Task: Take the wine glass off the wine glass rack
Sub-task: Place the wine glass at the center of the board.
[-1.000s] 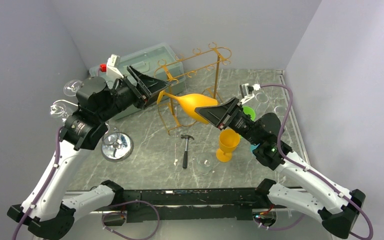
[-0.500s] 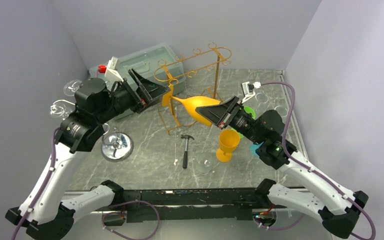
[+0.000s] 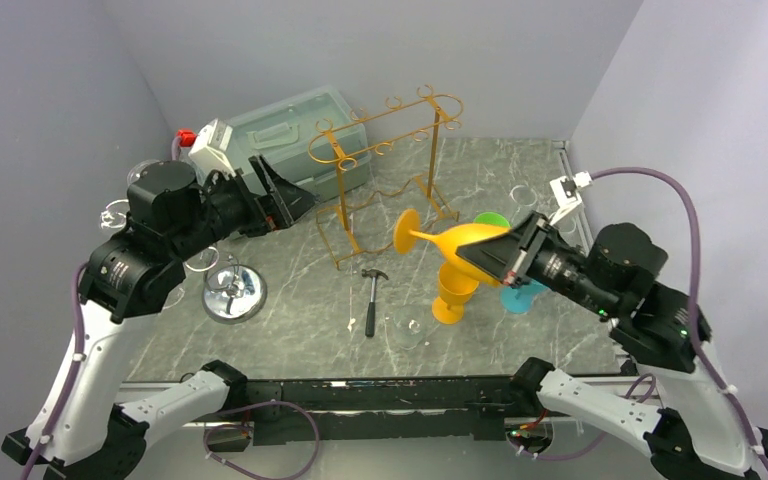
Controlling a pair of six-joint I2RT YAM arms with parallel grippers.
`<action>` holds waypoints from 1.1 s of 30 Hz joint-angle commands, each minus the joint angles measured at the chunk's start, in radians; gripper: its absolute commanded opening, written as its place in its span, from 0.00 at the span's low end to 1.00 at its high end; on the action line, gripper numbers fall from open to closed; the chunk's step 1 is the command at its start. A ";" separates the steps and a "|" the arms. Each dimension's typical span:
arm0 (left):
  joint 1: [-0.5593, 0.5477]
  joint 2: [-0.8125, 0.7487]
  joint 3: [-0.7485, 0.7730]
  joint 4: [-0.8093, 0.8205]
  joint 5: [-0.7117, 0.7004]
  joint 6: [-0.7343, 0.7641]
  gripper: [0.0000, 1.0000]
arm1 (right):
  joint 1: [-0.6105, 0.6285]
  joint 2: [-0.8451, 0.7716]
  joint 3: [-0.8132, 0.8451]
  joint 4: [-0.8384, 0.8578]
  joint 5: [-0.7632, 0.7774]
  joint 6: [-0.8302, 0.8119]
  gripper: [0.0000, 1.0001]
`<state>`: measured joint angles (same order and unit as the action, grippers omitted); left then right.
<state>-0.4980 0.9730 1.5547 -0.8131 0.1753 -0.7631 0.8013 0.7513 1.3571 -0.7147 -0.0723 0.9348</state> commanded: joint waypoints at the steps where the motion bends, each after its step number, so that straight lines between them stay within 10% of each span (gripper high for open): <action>1: -0.001 0.012 0.031 -0.042 -0.004 0.104 0.99 | -0.002 0.011 0.112 -0.451 0.091 -0.033 0.00; 12: -0.001 0.044 0.048 -0.042 0.011 0.158 1.00 | -0.002 0.044 0.056 -0.785 0.154 -0.022 0.00; 33: -0.001 0.024 0.048 -0.067 -0.031 0.182 1.00 | -0.003 0.209 -0.337 -0.534 0.284 -0.031 0.00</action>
<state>-0.4980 1.0157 1.5723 -0.8856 0.1669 -0.6106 0.8009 0.9367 1.0637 -1.3869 0.1829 0.9222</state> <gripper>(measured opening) 0.994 0.030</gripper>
